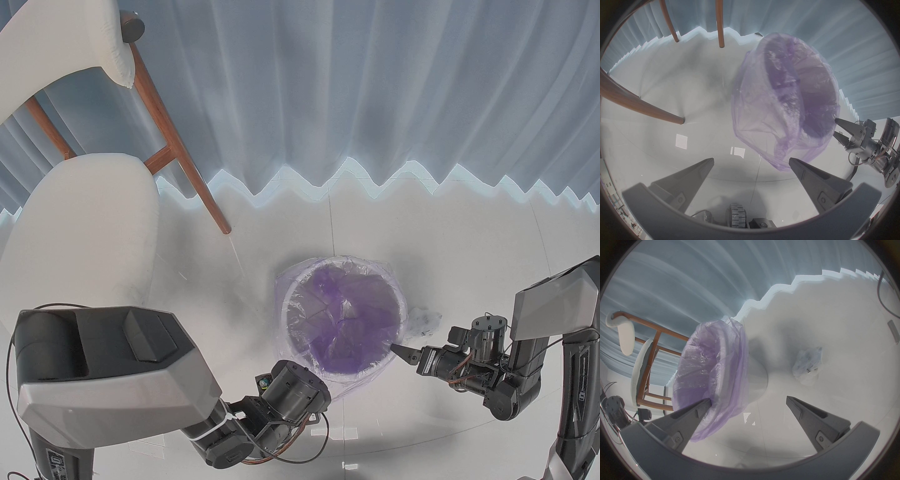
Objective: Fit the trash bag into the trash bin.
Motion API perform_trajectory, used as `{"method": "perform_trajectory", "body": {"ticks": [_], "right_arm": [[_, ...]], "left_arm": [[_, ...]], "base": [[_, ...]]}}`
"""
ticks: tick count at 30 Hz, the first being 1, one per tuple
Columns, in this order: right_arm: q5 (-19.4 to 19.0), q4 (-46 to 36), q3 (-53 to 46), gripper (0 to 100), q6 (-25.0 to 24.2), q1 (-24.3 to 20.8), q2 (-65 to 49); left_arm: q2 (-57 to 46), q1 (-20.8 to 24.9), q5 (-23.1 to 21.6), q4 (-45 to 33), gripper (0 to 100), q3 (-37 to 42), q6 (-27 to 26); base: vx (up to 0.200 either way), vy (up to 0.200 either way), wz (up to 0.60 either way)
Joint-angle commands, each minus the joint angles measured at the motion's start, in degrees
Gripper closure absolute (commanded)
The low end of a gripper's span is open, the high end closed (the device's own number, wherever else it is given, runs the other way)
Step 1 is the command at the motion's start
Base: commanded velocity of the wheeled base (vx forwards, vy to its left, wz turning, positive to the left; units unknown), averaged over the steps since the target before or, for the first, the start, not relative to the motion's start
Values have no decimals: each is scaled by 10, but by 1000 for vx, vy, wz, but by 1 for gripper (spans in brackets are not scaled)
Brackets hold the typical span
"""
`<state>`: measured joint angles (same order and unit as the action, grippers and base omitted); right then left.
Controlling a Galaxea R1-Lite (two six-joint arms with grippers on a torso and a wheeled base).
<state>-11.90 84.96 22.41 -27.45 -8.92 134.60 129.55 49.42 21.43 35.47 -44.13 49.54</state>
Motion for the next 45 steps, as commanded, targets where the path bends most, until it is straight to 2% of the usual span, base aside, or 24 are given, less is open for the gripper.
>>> {"method": "perform_trajectory", "body": {"ticks": [1, 13, 23, 45], "right_arm": [[0, 1, 1, 0, 0, 2, 6], [-15, 2, -38, 0, -1, 9, -54], [-15, 9, -28, 0, 0, 39, -14], [-15, 6, 6, 0, 0, 30, 15]], "left_arm": [[2, 1, 0, 0, 0, 0, 0], [14, 1, 0, 16, 0, -1, -6], [11, 1, 1, 17, 0, 2, -6], [13, 1, 0, 24, 0, 4, -5]], "base": [[0, 0, 0], [0, 0, 0], [0, 0, 0], [0, 0, 0]]}}
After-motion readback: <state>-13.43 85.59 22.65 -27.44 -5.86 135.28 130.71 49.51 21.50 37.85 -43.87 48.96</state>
